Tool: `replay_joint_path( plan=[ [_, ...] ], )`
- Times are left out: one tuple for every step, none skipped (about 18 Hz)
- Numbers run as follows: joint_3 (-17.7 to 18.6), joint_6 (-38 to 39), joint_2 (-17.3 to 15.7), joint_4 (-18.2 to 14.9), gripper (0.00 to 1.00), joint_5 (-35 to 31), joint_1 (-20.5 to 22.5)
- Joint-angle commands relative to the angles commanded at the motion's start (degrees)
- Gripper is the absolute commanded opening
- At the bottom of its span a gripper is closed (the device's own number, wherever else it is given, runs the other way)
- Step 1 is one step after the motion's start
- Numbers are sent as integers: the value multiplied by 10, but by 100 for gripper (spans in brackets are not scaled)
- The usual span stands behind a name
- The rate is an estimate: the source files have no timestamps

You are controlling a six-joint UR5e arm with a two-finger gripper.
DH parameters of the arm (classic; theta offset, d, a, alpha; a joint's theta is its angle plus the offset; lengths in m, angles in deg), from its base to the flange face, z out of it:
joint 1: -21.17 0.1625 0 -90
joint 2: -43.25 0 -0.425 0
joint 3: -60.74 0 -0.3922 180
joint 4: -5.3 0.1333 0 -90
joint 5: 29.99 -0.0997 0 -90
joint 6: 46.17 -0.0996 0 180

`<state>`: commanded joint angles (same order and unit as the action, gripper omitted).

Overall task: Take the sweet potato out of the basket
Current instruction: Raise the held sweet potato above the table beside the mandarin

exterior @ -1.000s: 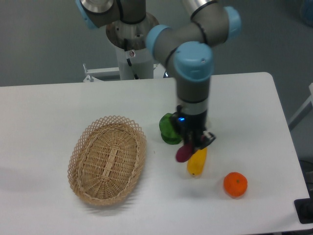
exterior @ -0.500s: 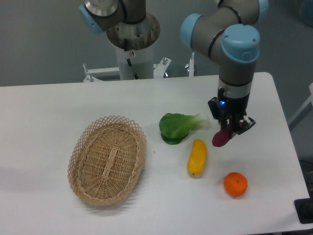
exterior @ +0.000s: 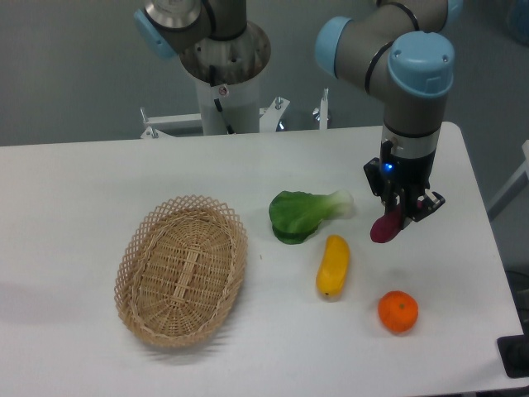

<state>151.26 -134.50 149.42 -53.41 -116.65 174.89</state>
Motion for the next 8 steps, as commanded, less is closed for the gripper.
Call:
replay_joint_path(
  plan=[
    [0, 0, 0, 0, 16, 0, 0],
    [0, 0, 0, 0, 16, 1, 0],
    [0, 2, 0, 0, 16, 1, -1],
    [0, 3, 0, 0, 16, 1, -1],
    [0, 2, -1, 0, 16, 1, 0],
    [0, 3, -1, 0, 16, 1, 0],
    [0, 3, 0, 0, 16, 1, 0],
    [0, 3, -1, 0, 16, 1, 0]
  ],
)
